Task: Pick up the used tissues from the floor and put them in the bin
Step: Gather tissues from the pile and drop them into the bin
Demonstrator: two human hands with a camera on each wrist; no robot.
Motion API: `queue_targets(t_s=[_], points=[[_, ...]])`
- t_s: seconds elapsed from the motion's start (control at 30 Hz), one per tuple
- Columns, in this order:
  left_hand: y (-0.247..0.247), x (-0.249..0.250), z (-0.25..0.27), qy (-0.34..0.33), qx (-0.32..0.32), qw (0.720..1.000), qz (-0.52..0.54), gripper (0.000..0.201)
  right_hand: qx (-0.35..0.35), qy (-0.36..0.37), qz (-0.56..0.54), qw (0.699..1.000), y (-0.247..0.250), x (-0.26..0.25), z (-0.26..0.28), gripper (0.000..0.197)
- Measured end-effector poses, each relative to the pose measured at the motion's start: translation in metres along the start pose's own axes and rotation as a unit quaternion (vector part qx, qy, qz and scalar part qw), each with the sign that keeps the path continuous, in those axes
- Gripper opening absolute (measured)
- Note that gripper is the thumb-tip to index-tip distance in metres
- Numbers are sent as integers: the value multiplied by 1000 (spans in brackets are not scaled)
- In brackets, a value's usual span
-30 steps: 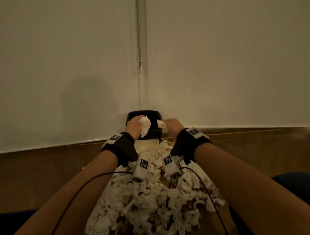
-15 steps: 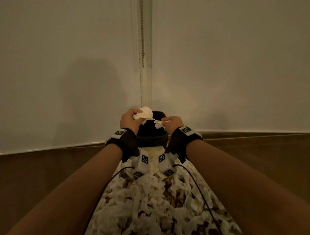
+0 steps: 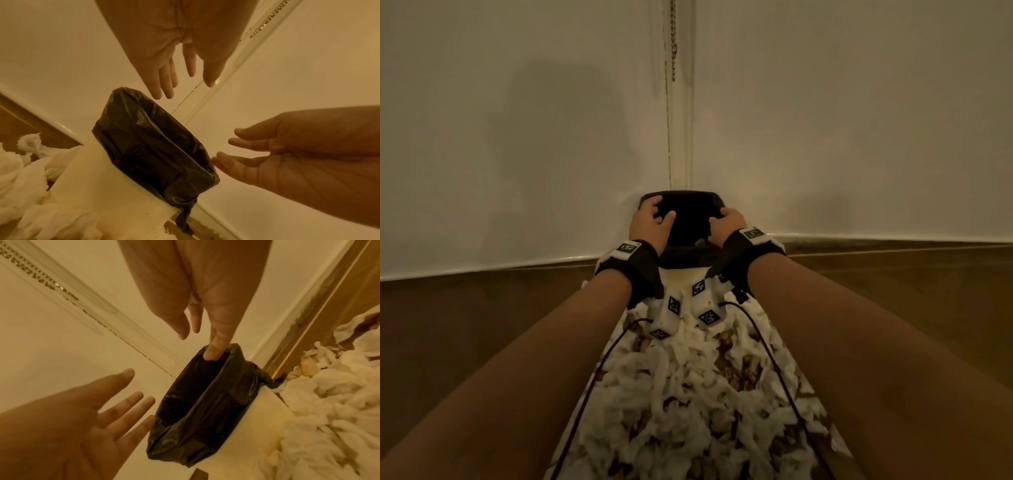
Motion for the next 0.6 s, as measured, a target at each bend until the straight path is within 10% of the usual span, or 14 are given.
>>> queue_targets(t_s=[0.37, 0.6], points=[[-54, -28, 89, -20, -157, 987, -43, 21, 2, -68, 102, 992, 79, 90, 45, 33], [-110, -74, 149, -20, -298, 929, -220, 14, -19, -135, 112, 984, 101, 157, 91, 27]])
Point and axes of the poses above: each hand's wrist, its own z-axis away from the middle knuckle, its own y-axis out of the back of the hand, x = y × z, the point moved 5 cm from there along -z, towards the middle knuckle, and after that the axes turned 2 degrees about y, right-handed, at the moved point
